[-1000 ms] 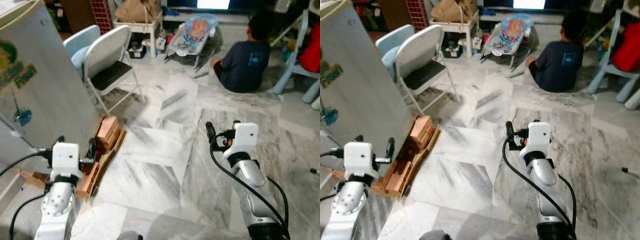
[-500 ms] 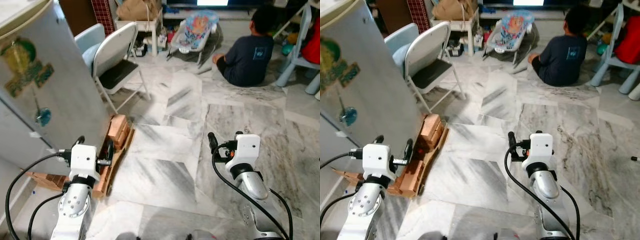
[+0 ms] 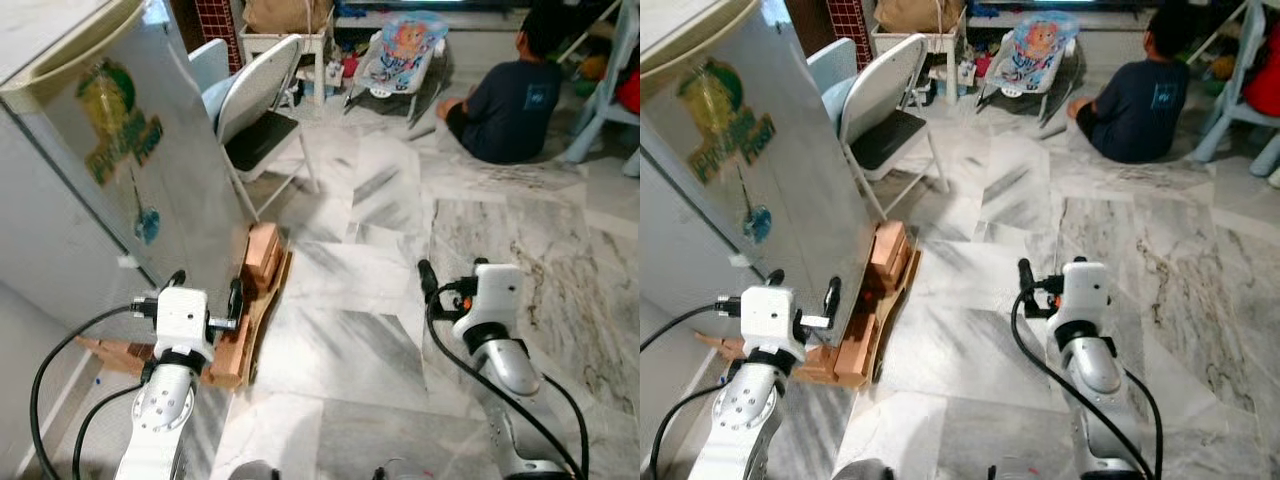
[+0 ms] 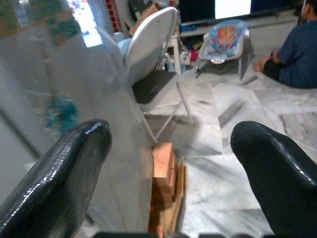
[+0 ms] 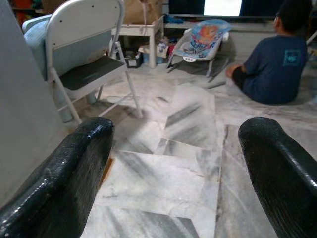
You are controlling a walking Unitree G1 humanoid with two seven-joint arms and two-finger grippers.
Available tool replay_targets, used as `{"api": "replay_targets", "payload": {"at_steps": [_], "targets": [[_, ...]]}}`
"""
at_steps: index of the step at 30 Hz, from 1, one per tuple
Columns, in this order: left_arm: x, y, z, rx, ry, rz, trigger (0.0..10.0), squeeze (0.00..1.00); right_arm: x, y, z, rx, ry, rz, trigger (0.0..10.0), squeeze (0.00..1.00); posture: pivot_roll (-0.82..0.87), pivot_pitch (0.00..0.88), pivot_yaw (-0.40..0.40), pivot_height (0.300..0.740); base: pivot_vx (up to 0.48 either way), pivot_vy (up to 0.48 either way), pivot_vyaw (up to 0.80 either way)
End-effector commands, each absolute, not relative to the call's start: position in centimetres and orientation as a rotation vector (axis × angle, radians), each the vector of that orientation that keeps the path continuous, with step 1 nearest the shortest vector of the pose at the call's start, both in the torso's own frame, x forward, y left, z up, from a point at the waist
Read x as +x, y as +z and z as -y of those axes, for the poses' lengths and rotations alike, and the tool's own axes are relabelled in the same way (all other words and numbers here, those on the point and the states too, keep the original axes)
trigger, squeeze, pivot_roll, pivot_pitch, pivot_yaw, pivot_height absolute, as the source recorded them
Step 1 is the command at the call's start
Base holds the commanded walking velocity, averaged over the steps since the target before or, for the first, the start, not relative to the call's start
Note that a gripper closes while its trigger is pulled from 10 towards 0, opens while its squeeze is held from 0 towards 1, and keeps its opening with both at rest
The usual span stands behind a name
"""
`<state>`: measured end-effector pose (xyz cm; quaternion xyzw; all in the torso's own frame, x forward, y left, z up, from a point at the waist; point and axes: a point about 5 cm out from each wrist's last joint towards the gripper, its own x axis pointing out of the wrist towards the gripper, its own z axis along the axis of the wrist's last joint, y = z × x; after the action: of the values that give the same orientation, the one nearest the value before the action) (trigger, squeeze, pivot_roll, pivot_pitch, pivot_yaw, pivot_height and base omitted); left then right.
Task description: Restocking fridge
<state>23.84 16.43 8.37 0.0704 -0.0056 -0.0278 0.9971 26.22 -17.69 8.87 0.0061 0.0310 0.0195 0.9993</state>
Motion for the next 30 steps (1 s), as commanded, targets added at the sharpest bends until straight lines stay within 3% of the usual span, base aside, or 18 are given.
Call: {"api": "replay_targets", "payload": {"at_steps": [1, 9, 20, 26, 30], "targets": [[23.61, 8.13, -17.17, 0.151, -0.041, -0.007, 10.0, 0.00, 26.34, 9.09, 16.64, 0.026, 0.064, -0.056, 10.0, 0.00, -0.08, 0.074, 0.050, 0.740, 0.000, 0.424, 0.00], [23.80, 8.24, -16.61, 0.140, -0.059, 0.000, 10.0, 0.00, 26.16, 8.88, 16.58, 0.030, 0.067, -0.072, 10.0, 0.00, -0.08, 0.079, 0.046, 0.740, 0.000, 0.423, -0.11], [23.77, 8.50, -16.43, 0.151, -0.067, 0.022, 10.0, 0.00, 26.19, 8.57, 16.54, 0.017, 0.076, -0.080, 10.0, 0.00, -0.08, 0.080, 0.045, 0.740, 0.246, 0.388, -0.09], [23.72, 8.43, -16.25, 0.156, -0.070, 0.017, 10.0, 0.00, 26.11, 8.28, 16.33, 0.021, 0.083, -0.094, 10.0, 0.00, -0.07, 0.075, 0.042, 0.740, 0.000, 0.000, 0.00], [23.71, 8.31, -16.23, 0.146, -0.066, 0.006, 10.0, 0.00, 26.18, 8.24, 16.17, 0.012, 0.091, -0.098, 10.0, 0.00, -0.07, 0.075, 0.039, 0.740, 0.000, 0.000, -0.80]]}}
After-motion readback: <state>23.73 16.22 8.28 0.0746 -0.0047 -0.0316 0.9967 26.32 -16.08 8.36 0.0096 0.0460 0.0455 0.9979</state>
